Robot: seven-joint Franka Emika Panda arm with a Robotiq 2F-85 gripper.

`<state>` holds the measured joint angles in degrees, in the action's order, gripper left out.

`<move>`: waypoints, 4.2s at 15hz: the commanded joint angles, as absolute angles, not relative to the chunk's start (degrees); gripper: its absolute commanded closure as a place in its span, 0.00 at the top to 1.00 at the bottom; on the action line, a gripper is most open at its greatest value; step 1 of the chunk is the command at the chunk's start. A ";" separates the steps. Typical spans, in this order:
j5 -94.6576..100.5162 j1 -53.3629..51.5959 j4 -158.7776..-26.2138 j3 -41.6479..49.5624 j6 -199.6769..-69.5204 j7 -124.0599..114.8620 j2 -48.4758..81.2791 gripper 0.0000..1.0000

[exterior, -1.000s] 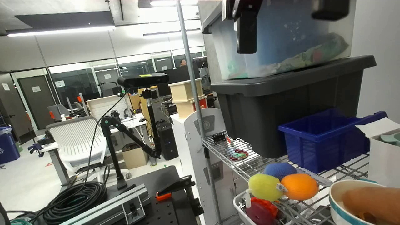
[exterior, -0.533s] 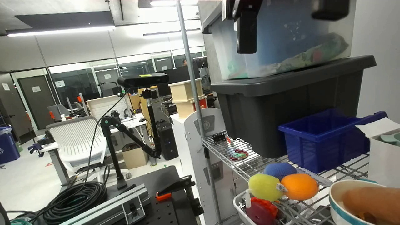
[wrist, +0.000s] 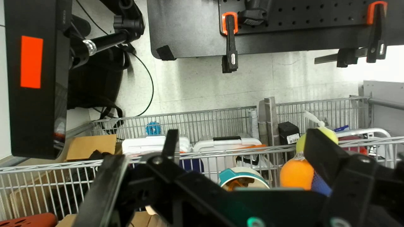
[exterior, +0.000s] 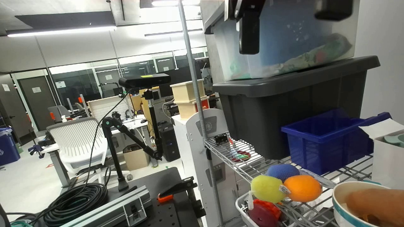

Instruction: Move the brown sponge to the blue box

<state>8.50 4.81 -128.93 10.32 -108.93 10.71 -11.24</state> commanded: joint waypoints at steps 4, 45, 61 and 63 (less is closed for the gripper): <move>8.19 5.11 -129.31 8.81 -109.90 10.47 -9.79 1.00; 9.73 4.74 -109.23 2.15 -151.23 17.82 33.38 1.00; 9.23 4.88 -107.12 3.76 -150.43 12.15 36.13 1.00; 9.21 5.07 -107.02 4.03 -150.44 12.03 36.83 1.00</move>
<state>8.90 4.67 -108.47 3.72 -151.33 12.87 35.41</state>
